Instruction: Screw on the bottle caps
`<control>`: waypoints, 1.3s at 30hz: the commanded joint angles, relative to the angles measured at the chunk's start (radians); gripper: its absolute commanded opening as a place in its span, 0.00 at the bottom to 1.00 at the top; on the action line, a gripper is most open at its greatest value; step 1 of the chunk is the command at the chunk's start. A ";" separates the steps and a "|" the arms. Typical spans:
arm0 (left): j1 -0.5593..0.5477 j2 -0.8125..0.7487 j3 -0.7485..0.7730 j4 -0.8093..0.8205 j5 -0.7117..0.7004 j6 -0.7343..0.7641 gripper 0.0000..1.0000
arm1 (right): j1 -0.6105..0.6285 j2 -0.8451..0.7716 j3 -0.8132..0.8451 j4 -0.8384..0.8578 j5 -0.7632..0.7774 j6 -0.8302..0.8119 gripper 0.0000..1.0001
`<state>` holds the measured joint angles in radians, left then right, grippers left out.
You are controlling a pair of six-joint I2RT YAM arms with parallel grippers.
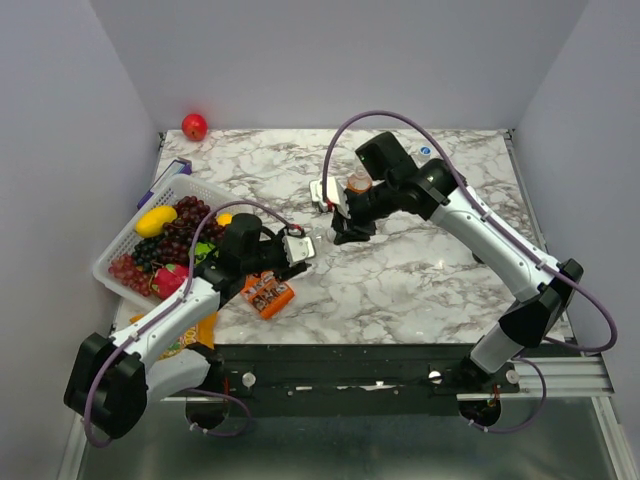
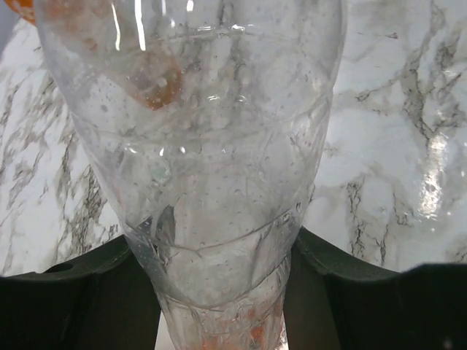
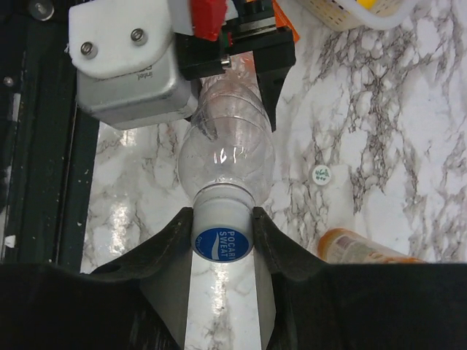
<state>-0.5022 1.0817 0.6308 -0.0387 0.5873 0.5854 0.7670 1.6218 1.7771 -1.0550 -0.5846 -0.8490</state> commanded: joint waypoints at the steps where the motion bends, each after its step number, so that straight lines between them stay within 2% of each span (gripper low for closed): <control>1: -0.038 -0.071 -0.043 0.313 -0.251 -0.059 0.00 | -0.015 0.021 -0.004 -0.059 -0.075 0.168 0.16; 7: -0.065 -0.092 -0.086 0.381 -0.377 -0.078 0.00 | -0.031 0.027 -0.002 -0.030 -0.078 0.230 0.08; 8: -0.079 -0.094 -0.104 0.394 -0.409 -0.064 0.00 | -0.035 0.029 0.001 -0.020 -0.084 0.252 0.03; 9: -0.103 -0.097 -0.117 0.417 -0.507 -0.053 0.00 | -0.044 0.032 0.001 -0.004 -0.090 0.274 0.01; 11: -0.156 -0.106 -0.153 0.482 -0.563 -0.007 0.00 | -0.054 0.033 0.001 0.010 -0.112 0.323 0.01; 17: -0.170 -0.108 -0.158 0.490 -0.624 -0.003 0.00 | -0.060 0.038 0.001 0.016 -0.098 0.346 0.01; 19: -0.202 -0.106 -0.172 0.526 -0.711 0.048 0.00 | -0.070 0.036 -0.005 0.061 -0.093 0.410 0.00; 20: -0.211 -0.105 -0.183 0.563 -0.727 0.066 0.00 | -0.074 0.036 -0.008 0.078 -0.093 0.506 0.01; 23: -0.222 -0.088 -0.165 0.554 -0.756 0.073 0.00 | -0.086 0.039 -0.015 0.104 -0.109 0.616 0.00; 26: -0.223 -0.075 -0.146 0.511 -0.751 0.039 0.00 | -0.086 0.046 -0.004 0.098 -0.087 0.564 0.00; 27: -0.220 -0.074 -0.140 0.488 -0.703 0.021 0.00 | -0.086 0.047 0.005 0.084 -0.077 0.541 0.00; 28: -0.217 -0.077 -0.131 0.405 -0.649 0.008 0.11 | -0.086 0.050 0.011 0.072 -0.064 0.512 0.01; 29: -0.216 -0.081 -0.112 0.361 -0.599 -0.011 0.28 | -0.086 0.047 0.010 0.063 -0.031 0.464 0.00; 30: -0.214 -0.085 -0.105 0.324 -0.477 -0.030 0.67 | -0.086 0.033 0.007 0.031 -0.014 0.440 0.00; 31: -0.211 -0.097 -0.099 0.283 -0.418 -0.047 0.80 | -0.087 0.020 0.002 0.000 0.006 0.403 0.00; 32: -0.208 -0.106 -0.091 0.211 -0.367 -0.053 0.98 | -0.087 0.010 -0.002 -0.043 0.037 0.315 0.01; 36: -0.185 -0.112 -0.085 0.125 -0.224 -0.110 0.99 | -0.155 -0.028 -0.021 -0.371 0.077 0.096 0.01; 39: -0.153 -0.094 -0.083 0.122 -0.156 -0.108 0.99 | -0.236 -0.060 -0.028 -0.473 0.090 0.010 0.01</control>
<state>-0.6960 0.9863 0.5182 0.1547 0.2432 0.5220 0.6331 1.6279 1.7641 -1.2018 -0.5655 -0.6388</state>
